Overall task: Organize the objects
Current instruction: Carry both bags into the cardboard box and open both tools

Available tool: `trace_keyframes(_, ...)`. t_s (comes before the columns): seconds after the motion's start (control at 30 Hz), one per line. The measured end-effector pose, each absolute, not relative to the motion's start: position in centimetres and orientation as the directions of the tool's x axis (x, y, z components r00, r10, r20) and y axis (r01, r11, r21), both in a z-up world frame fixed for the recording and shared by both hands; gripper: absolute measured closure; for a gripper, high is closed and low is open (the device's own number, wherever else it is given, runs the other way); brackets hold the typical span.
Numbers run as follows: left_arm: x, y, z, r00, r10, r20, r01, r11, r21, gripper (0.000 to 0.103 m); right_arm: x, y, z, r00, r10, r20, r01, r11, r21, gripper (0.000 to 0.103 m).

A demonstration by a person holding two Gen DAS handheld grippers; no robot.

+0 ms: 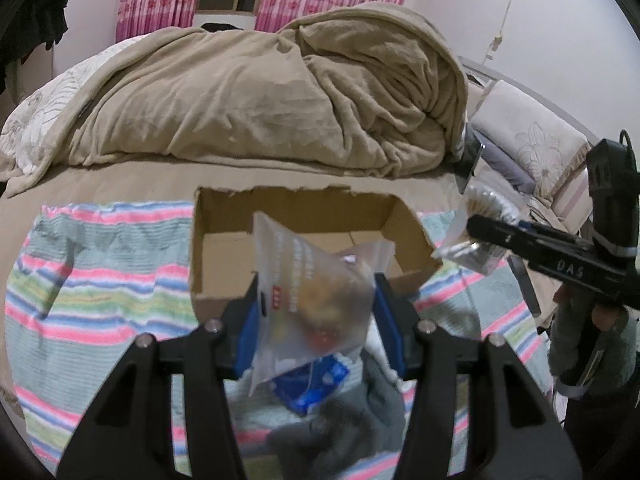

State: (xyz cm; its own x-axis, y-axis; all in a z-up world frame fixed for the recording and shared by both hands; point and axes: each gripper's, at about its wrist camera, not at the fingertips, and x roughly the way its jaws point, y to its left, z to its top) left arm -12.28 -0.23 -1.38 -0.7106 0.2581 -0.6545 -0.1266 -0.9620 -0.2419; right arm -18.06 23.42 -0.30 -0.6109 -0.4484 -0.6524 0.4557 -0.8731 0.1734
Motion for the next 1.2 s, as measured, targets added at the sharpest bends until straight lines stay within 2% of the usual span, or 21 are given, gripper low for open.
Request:
trace_keyframes(0.23, -15.4, 0.6, -2.1, -0.713, 0.278, -0.644, -0.15, -0.957, -0.248, 0.051, -20.8, 21.9, -1.9, -0.582, -0.455, -0.674, 0.474, -0.863, 0.174, 0.057)
trace_keyframes(0.77, -20.6, 3.4, -6.0, -0.662, 0.292, -0.69, -0.174, -0.956, -0.238, 0.051, -23.9, 19.4, -6.3, -0.497, -0.468, -0.731, 0.522, -0.834, 0.179, 0.057)
trace_keyframes(0.93, -21.4, 3.6, -6.8, -0.634, 0.303, -0.712, -0.174, -0.952, -0.251, 0.046, -24.5, 19.4, -7.3, -0.485, -0.456, -0.746, 0.506, -0.842, 0.186, 0.056)
trace_keyframes(1.07, -21.3, 3.7, -6.6, -0.638, 0.306, -0.707, -0.177, -0.951, -0.253, 0.04, -24.6, 19.6, -7.3, -0.492, -0.456, -0.742, 0.504, -0.844, 0.184, 0.045)
trace_keyframes(1.17, -21.0, 3.4, -6.1, -0.647, 0.302, -0.701, -0.167, -0.952, -0.256, 0.039, -24.5, 19.9, -6.9, -0.508, -0.451, -0.734, 0.495, -0.85, 0.181, 0.037)
trace_keyframes(1.2, -20.9, 3.3, -5.9, -0.649, 0.299, -0.699, -0.163, -0.953, -0.256, 0.039, -24.4, 20.0, -6.8, -0.511, -0.448, -0.733, 0.491, -0.853, 0.179, 0.037)
